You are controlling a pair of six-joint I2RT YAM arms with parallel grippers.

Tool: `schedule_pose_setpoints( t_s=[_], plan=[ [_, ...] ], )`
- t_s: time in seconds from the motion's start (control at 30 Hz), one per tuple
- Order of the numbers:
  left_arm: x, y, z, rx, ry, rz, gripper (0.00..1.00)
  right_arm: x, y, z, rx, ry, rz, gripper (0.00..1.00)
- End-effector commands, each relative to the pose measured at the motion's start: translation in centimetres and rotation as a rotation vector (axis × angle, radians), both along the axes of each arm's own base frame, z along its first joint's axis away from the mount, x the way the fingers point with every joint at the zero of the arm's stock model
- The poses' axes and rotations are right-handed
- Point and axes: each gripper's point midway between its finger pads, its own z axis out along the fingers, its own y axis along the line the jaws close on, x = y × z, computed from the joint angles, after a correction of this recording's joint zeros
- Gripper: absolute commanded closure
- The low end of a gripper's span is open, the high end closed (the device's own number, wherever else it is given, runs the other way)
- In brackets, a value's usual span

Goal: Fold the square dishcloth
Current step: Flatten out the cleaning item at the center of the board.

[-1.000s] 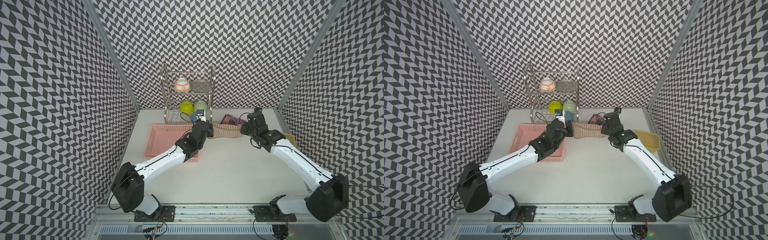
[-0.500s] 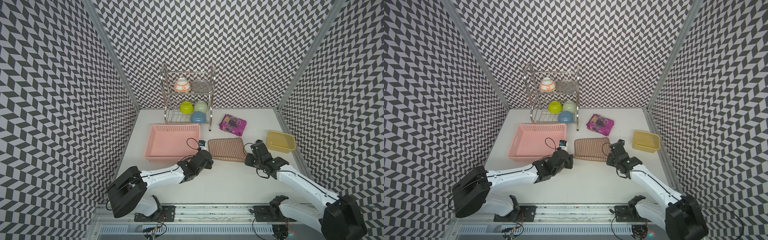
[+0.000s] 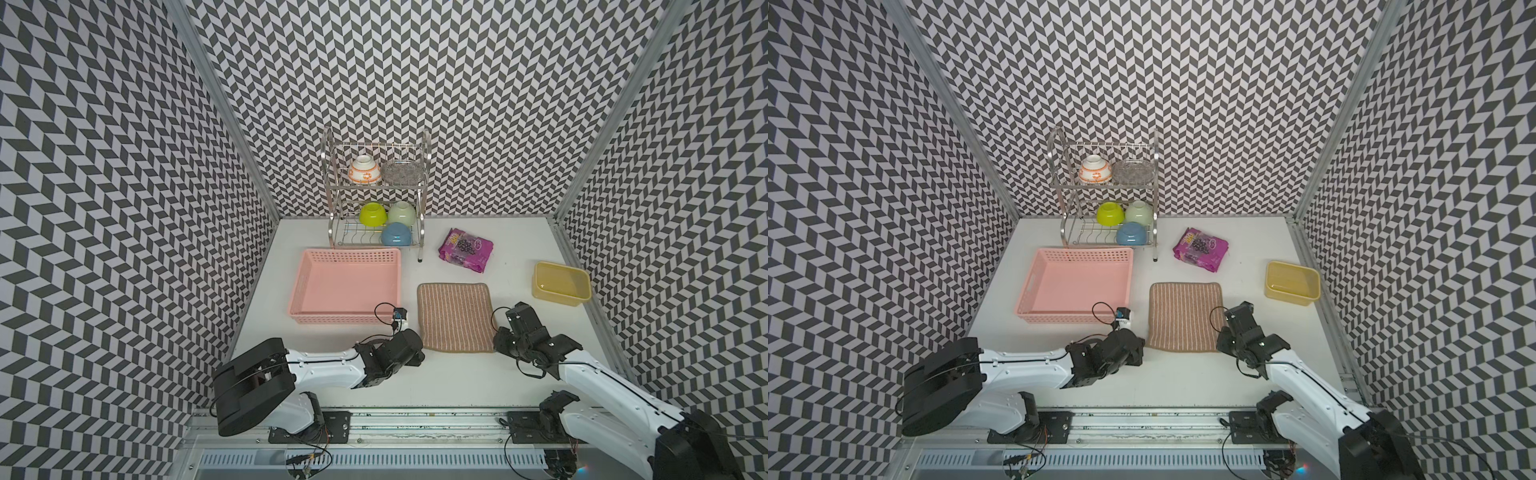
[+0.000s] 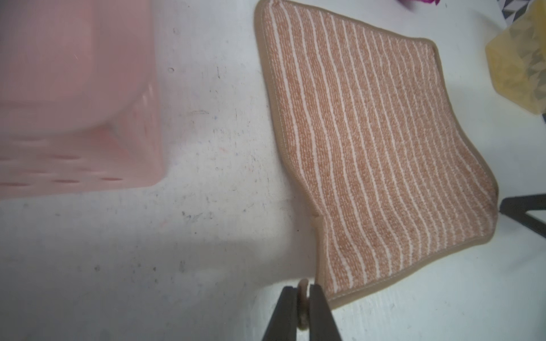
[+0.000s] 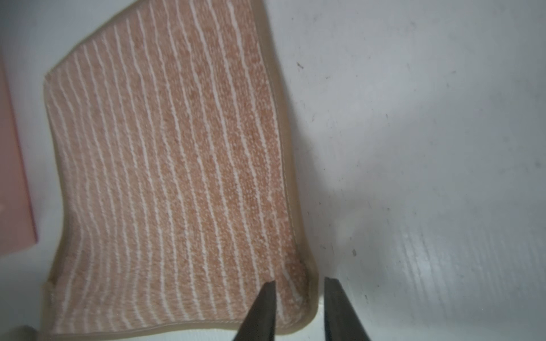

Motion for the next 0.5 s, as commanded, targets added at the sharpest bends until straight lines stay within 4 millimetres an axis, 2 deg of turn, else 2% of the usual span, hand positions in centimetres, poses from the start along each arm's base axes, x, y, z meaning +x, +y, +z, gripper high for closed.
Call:
schedule_pose_setpoints(
  t_s=[0.0,0.13,0.23,0.37,0.47],
  plan=[
    [-0.1,0.3,0.0,-0.006,0.007,0.028,0.69,0.2,0.3,0.5,0.026,-0.023,-0.003,0.6],
    [0.1,0.8,1.5,-0.011,-0.022,0.048,0.51,0.9,0.1,1.8,0.014,-0.065,-0.01,0.58],
    [0.7,1.3,3.5,-0.012,-0.07,0.066,0.43,1.8,-0.1,3.3,-0.005,-0.099,-0.021,0.55],
    [2.1,1.0,8.3,-0.012,-0.194,0.065,0.3,3.6,0.4,5.8,0.018,-0.18,-0.033,0.49],
    [3.6,-0.2,11.5,-0.013,-0.269,0.037,0.13,5.4,1.0,8.3,0.033,-0.256,-0.026,0.42]
  ],
)
